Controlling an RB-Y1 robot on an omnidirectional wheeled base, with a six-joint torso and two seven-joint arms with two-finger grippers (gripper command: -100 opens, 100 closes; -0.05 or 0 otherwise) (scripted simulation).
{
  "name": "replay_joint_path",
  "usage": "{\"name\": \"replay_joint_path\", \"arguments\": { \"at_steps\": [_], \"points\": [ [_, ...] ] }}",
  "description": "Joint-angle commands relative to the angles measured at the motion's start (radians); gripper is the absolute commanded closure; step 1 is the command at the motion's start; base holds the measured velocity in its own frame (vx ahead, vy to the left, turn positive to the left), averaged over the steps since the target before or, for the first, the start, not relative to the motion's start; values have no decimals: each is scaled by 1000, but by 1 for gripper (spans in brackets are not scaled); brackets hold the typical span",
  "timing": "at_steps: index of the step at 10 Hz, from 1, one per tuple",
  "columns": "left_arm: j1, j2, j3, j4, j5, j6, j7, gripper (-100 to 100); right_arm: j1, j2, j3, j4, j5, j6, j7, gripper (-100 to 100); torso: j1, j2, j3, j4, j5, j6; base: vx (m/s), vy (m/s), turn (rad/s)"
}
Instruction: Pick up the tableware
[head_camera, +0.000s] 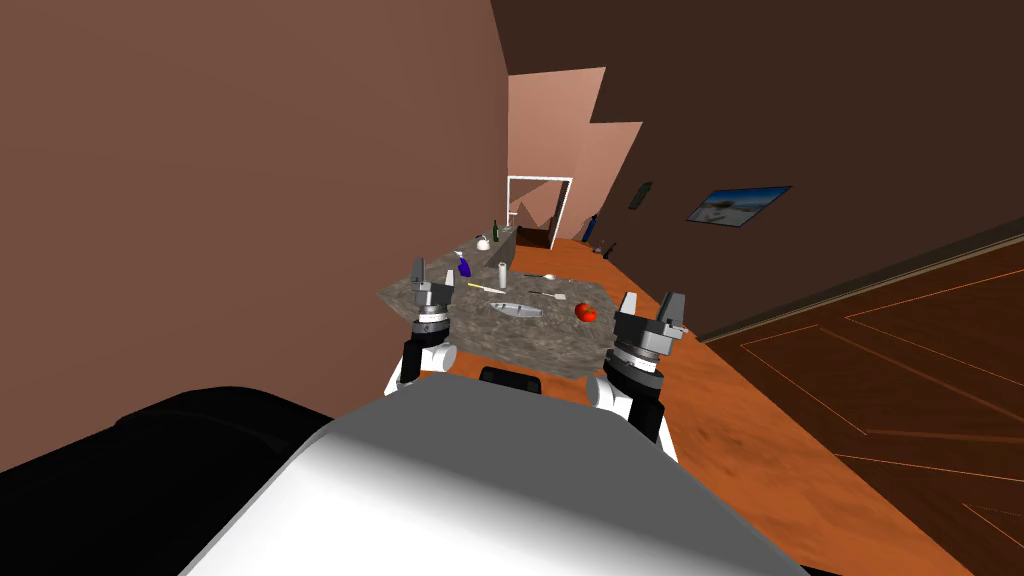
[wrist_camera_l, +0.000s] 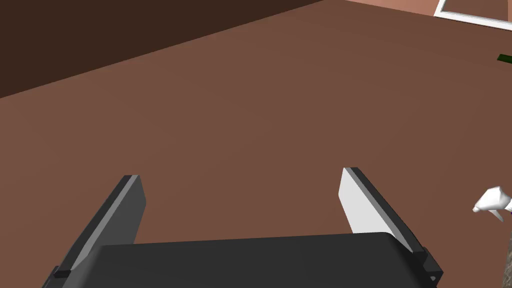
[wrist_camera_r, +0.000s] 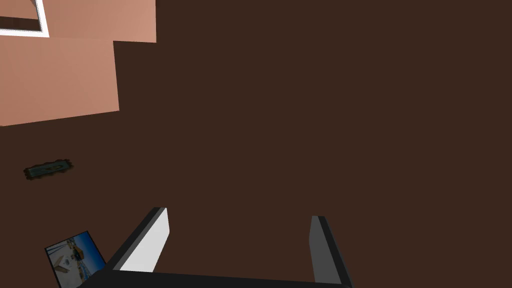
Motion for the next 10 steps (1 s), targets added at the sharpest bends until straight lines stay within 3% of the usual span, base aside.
{"name": "replay_joint_path", "arguments": {
  "at_steps": [1,4,10],
  "points": [
    [-17,25,-1,1,3,40,1,-100,0,0,0,0,0,0,0,0,0,0,0,0,0,0,-5,-31,-45],
    [-42,51,-1,2,7,100,3,-100,0,0,0,0,0,0,0,0,-4,0,0,0,-1,0,-7,-57,-31],
    [-116,102,-4,7,17,269,9,-100,0,0,0,0,0,0,0,0,-3,0,0,0,-1,0,-10,-52,-36]
  ]
}}
